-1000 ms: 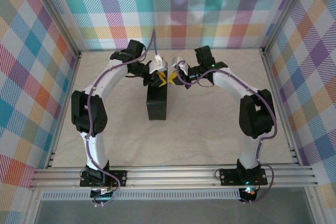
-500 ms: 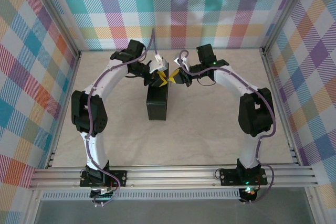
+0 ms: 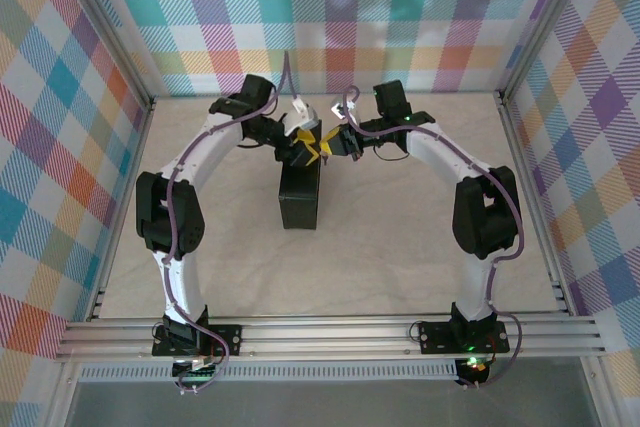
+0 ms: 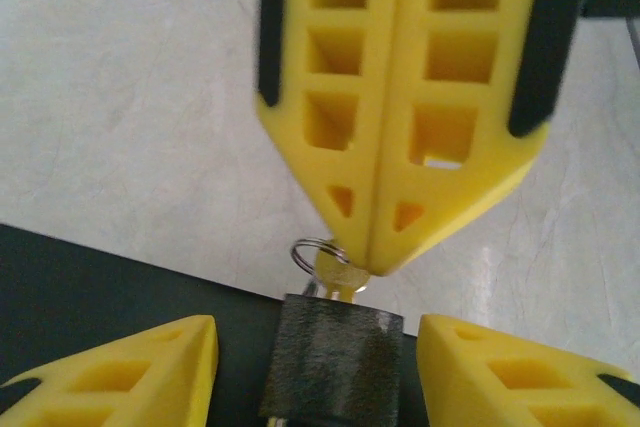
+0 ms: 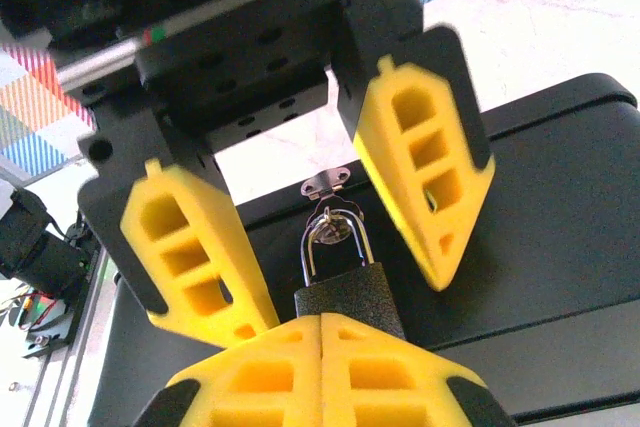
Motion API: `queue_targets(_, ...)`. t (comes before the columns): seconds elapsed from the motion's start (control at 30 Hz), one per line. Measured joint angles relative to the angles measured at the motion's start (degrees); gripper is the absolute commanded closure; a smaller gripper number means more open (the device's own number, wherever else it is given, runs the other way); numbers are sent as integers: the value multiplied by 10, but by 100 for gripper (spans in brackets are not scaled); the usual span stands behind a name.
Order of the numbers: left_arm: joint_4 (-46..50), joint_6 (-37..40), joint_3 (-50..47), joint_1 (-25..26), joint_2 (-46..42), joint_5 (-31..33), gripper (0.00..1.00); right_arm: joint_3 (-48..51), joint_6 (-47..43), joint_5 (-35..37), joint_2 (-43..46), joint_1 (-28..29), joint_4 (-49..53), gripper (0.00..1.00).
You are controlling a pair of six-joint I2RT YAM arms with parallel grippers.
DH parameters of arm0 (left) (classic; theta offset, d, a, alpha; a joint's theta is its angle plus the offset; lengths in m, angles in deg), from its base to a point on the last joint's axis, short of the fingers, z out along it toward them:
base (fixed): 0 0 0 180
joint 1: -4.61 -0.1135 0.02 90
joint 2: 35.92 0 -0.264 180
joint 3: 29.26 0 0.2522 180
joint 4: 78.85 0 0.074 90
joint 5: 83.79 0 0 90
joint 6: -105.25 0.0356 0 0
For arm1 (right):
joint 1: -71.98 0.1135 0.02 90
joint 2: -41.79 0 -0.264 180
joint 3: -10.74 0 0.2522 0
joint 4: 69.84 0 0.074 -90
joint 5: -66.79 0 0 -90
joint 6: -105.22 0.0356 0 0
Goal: Unlock a padlock with a key
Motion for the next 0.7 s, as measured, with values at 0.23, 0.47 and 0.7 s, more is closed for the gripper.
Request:
queue_targets(0.23, -38, -66, 0, -37, -19, -24, 42, 0, -14, 4, 0, -1, -10, 64)
queue_targets(0.47, -74, -217, -4, -41, -50, 92, 44, 4, -81, 9, 0, 4, -10, 51)
queue_targets(0.7, -95, -431, -49, -41, -95, 251, 44, -4, -162, 23, 0, 11, 16, 46)
